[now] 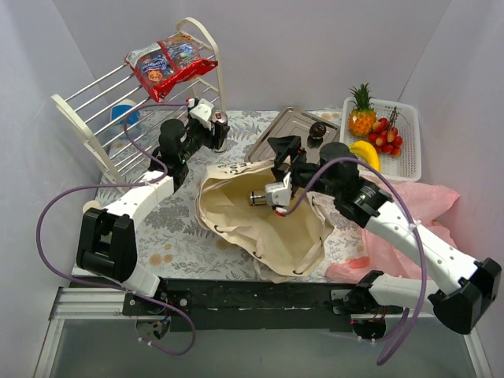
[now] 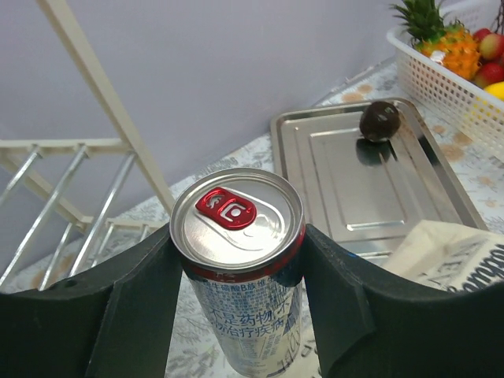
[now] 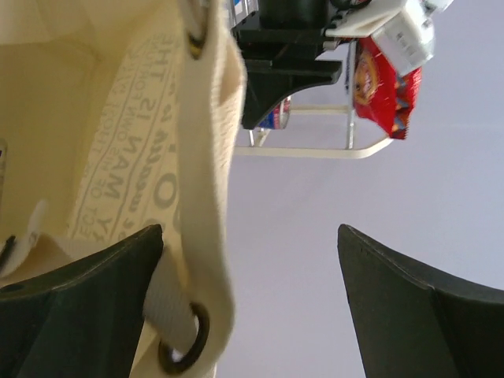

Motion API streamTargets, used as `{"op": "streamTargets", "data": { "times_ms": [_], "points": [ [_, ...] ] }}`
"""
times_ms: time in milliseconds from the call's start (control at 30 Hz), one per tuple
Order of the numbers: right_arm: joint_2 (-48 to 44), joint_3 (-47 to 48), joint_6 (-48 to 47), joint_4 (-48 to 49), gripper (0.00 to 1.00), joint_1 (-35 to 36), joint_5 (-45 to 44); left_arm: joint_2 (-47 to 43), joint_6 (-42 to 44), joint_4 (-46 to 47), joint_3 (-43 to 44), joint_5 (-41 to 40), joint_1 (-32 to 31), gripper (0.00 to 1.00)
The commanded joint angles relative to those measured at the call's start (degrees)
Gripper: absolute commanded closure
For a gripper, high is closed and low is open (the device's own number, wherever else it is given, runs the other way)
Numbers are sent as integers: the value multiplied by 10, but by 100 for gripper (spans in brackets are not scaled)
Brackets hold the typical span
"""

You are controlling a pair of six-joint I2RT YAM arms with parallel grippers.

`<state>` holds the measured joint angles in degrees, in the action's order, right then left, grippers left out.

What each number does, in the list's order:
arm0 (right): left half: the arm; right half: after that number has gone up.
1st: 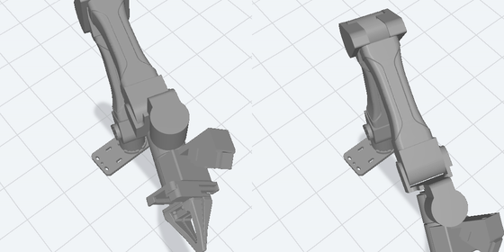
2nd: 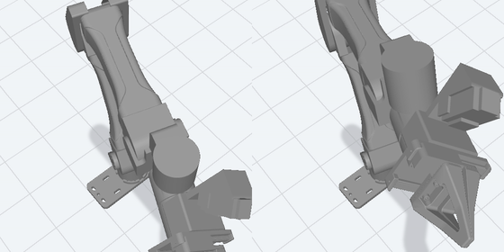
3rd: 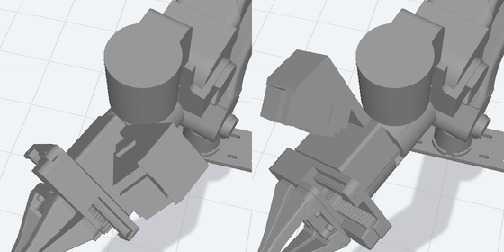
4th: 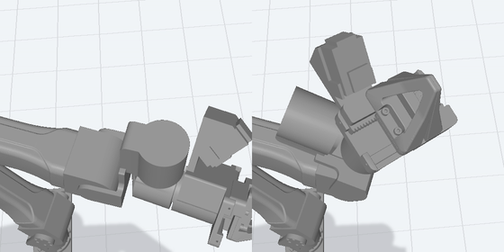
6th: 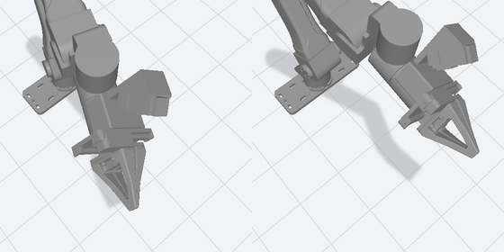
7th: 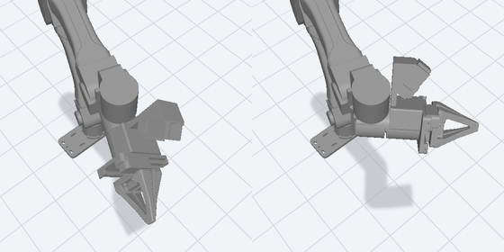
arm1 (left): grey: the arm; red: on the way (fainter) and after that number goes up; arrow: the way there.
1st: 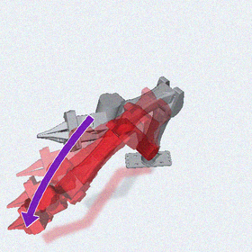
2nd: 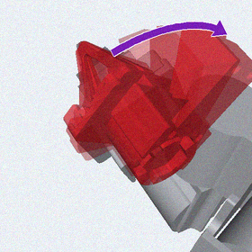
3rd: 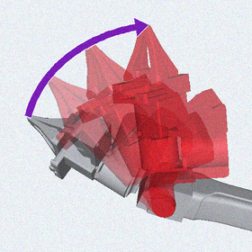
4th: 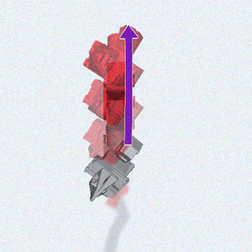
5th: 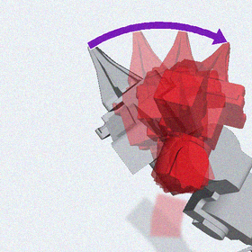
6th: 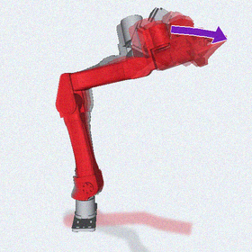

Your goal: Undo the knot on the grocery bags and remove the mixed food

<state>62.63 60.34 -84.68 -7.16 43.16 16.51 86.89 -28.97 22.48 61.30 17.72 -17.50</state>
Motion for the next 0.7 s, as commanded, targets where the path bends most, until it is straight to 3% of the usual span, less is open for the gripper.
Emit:
{"op": "streamTargets", "data": {
  "times_ms": [0, 67, 100, 200, 400, 667],
  "points": [
    [71, 78, 101, -41, 16, 2, -55, 0, 27, 178, -26, -35, -1, 100],
    [115, 138, 129, -132, 39, 2, -67, 13, 28, 227, -42, -42, -1, 100],
    [129, 159, 131, -173, 66, 1, -63, 27, 28, 241, -48, -42, -2, 100],
    [98, 161, 122, -283, 96, 2, -32, 63, 16, 286, -56, -58, -1, 100],
    [-30, 69, 88, -326, 99, 2, -54, 135, -1, 373, -40, -105, -2, 100],
    [-34, 99, 85, -371, 99, 2, -95, 230, -2, 426, -26, -160, -1, 100]
  ]
}}
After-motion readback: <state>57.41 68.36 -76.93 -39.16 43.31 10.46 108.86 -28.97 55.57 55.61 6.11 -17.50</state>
